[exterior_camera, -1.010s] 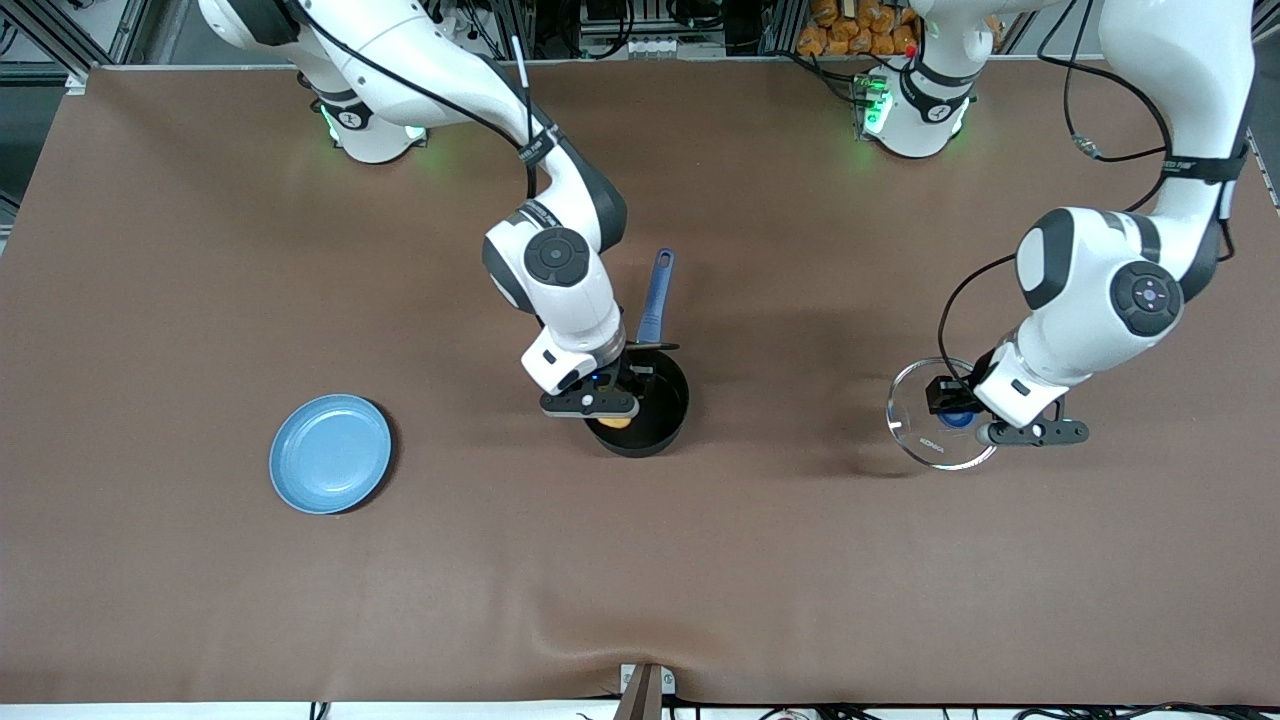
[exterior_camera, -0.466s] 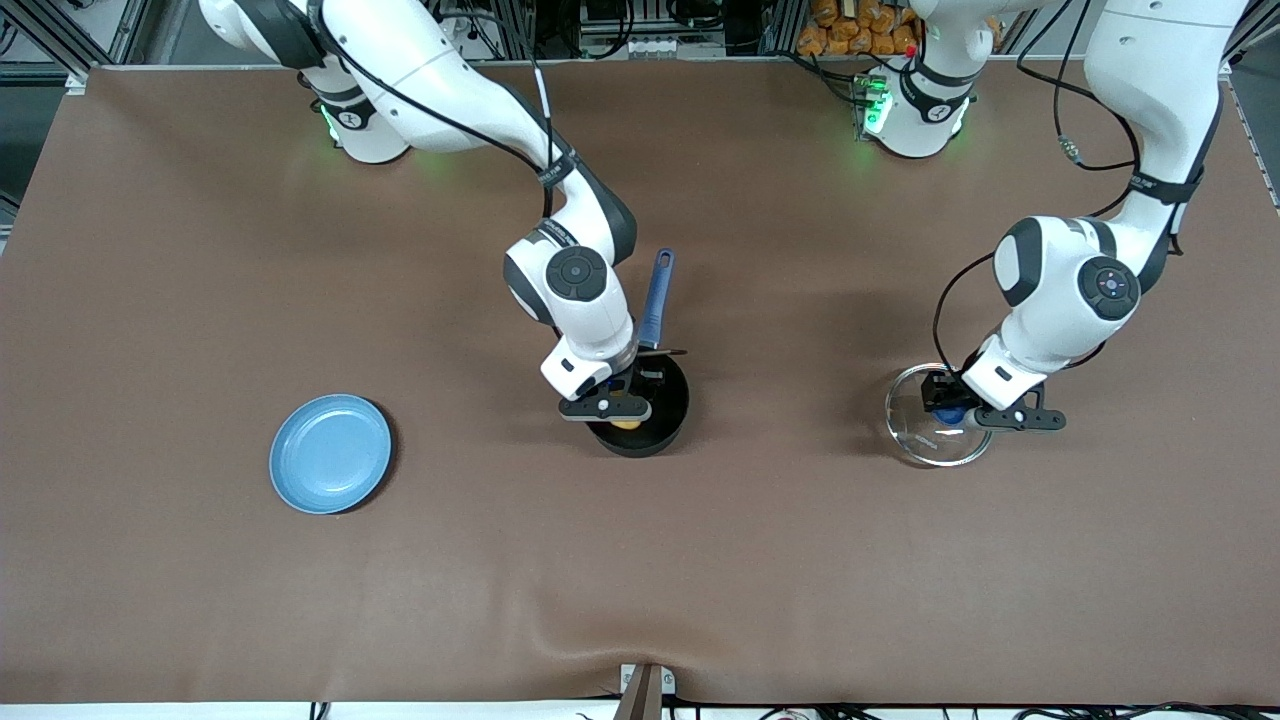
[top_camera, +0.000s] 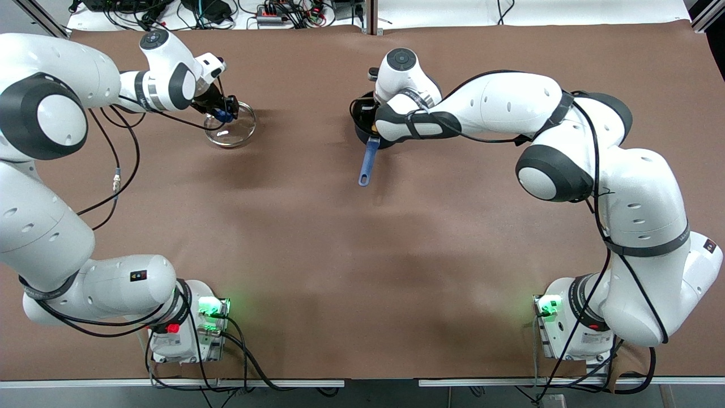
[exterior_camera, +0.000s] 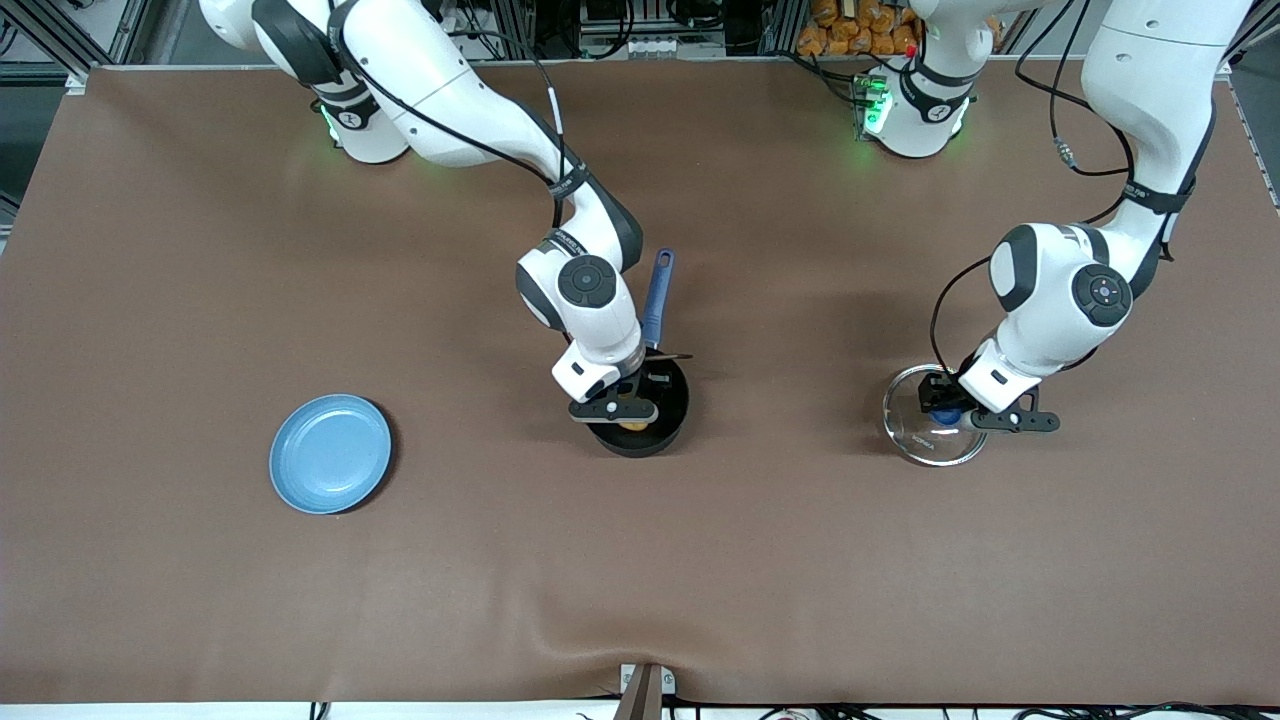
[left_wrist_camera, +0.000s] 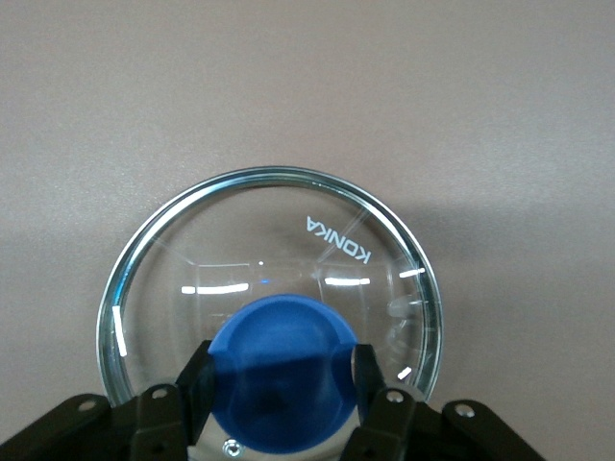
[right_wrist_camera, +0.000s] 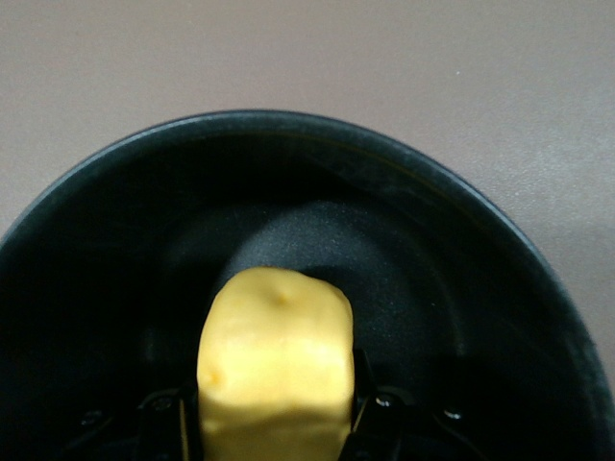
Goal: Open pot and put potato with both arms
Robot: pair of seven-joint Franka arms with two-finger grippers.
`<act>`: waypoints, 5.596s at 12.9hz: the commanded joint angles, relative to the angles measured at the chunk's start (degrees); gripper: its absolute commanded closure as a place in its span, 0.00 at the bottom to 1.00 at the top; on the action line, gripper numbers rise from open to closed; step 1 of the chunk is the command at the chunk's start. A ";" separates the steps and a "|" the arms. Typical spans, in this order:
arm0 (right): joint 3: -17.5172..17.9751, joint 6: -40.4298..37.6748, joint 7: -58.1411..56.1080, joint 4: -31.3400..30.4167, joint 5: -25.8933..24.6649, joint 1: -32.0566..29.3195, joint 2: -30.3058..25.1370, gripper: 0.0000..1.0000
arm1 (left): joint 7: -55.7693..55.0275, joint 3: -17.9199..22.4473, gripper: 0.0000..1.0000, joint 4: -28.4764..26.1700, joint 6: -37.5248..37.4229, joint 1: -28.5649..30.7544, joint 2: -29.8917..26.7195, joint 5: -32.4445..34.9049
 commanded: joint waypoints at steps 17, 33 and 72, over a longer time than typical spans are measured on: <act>-0.38 -34.86 -5.06 2.67 0.63 -6.79 -24.81 0.00 | 0.70 -0.83 0.00 6.89 -6.68 2.41 -3.47 -1.38; -0.82 -63.84 -43.05 2.76 0.02 -38.36 -45.59 0.00 | 4.31 -1.71 0.00 29.32 -47.66 2.41 -17.79 0.73; -0.29 -54.69 -42.35 -6.38 0.72 -39.07 -49.54 0.00 | -3.43 9.81 0.00 31.17 -69.99 -10.78 -30.72 0.64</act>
